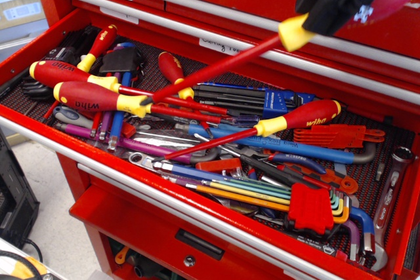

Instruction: Pick up red srewdriver

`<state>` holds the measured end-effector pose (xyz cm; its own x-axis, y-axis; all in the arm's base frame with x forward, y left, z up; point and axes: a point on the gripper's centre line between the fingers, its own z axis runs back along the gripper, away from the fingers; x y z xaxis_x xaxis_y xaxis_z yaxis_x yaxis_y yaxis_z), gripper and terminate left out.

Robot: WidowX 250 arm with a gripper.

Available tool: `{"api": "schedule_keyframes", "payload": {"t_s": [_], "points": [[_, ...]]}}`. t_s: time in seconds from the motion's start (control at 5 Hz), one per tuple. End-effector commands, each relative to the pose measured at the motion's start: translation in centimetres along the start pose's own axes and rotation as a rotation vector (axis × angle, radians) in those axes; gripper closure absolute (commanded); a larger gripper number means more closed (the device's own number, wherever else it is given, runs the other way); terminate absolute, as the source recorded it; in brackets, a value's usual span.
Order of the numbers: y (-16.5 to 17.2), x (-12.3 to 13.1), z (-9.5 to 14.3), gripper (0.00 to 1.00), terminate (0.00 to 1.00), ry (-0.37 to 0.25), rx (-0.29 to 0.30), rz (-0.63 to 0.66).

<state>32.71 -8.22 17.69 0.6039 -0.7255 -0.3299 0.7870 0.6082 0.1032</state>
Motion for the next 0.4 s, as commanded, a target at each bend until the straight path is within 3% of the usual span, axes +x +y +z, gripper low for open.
{"api": "schedule_keyframes", "payload": {"t_s": [0.0, 0.2], "points": [[0.04, -1.34, 3.57, 1.00, 0.00, -0.030, 0.072, -0.004], [0.24, -1.01, 3.35, 1.00, 1.00, 0.008, 0.137, 0.120]]}}
